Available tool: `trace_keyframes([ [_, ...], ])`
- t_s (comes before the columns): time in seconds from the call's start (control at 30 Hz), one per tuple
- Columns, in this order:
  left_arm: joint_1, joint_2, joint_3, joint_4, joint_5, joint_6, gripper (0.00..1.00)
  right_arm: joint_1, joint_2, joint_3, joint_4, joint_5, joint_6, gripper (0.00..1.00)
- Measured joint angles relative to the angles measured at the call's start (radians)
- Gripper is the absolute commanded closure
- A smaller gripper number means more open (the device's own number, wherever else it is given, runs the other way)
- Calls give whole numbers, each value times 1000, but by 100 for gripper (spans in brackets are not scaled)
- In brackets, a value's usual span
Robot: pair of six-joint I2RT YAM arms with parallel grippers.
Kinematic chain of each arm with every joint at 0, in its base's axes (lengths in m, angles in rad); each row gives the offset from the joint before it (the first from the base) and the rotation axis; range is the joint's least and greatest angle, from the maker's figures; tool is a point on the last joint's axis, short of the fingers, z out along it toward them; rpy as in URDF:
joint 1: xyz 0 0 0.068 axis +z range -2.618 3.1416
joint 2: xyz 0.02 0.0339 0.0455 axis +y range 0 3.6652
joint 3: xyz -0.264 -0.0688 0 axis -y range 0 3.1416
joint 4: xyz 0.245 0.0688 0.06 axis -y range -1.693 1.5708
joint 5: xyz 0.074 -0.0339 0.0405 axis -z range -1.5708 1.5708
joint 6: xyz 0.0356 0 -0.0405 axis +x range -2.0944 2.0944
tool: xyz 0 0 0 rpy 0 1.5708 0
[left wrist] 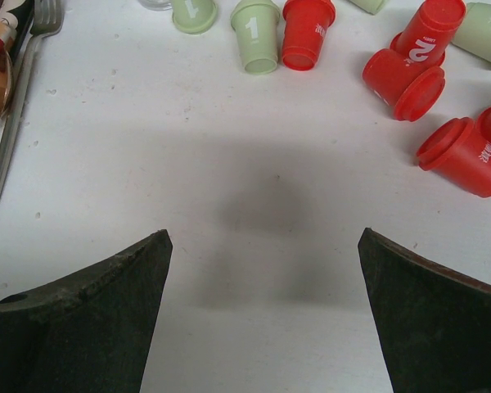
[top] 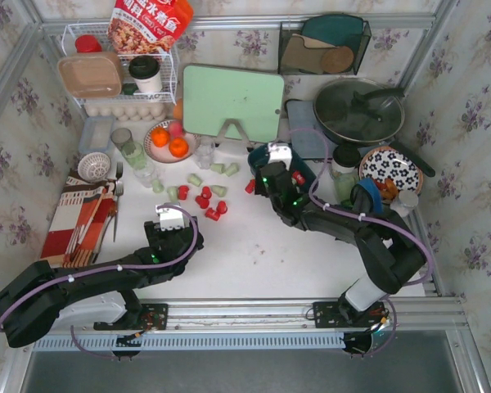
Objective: Mix the coffee capsules in the storage basket
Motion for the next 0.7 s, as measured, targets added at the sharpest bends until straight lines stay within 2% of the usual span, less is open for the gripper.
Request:
trace_keyframes([
  [0.17, 0, 2, 1, 0, 0, 0, 1, 112, 24, 64, 35, -92, -105, 30],
  [0.33, 0, 3, 4, -1, 0, 0, 1, 199, 99, 107, 42, -160, -148, 30],
  [0.7, 2, 11, 11, -8, 0, 0, 1, 235, 227, 148, 67, -292, -111, 34],
])
